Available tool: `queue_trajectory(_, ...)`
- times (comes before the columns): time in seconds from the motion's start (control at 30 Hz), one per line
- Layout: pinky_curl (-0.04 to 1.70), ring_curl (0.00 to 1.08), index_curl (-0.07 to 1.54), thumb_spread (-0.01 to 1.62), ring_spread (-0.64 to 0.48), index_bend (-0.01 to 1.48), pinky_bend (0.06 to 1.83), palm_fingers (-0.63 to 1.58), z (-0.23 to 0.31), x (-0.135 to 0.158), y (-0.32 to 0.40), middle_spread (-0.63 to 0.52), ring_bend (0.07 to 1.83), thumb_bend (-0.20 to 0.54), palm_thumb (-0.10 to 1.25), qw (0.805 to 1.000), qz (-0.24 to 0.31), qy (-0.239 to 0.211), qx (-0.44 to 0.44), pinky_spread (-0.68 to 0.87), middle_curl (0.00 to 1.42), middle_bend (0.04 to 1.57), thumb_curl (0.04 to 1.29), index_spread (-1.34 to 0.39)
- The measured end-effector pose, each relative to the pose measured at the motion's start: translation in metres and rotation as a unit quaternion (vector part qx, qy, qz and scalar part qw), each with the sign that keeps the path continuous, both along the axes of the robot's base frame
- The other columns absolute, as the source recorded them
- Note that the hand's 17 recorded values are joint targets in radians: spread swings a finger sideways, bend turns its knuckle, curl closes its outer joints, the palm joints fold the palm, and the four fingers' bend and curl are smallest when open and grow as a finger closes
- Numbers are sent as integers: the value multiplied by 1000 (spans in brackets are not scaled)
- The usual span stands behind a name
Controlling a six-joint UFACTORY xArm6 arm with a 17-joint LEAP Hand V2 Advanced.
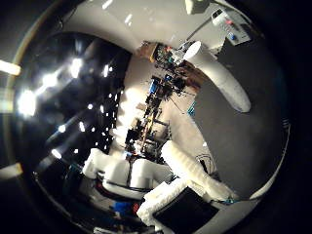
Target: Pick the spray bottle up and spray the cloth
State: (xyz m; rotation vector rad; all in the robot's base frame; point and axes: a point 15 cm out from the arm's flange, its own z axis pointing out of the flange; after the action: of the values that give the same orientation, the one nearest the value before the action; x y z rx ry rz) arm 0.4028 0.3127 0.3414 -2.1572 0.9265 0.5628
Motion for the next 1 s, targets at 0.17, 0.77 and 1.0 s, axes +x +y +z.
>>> queue_trajectory(0.17, 309, 216, 368, 1155, 173, 199, 285, 154, -8, -9, -34, 113, 180, -20, 591, 999, -10, -7, -51, 434, 282, 185, 341, -316)
queue_trajectory(0.77, 307, 134, 390, 1149, 182, 241, 214, 153, -60, -54, -163, 77, 162, -20, 589, 962, -66, 67, -255, 440, 314, 195, 322, -353)
queue_trajectory(1.0, 310, 120, 389, 1148, 177, 244, 195, 155, -72, -68, -196, 65, 164, -20, 590, 954, -98, 91, -267, 425, 325, 200, 317, -359)
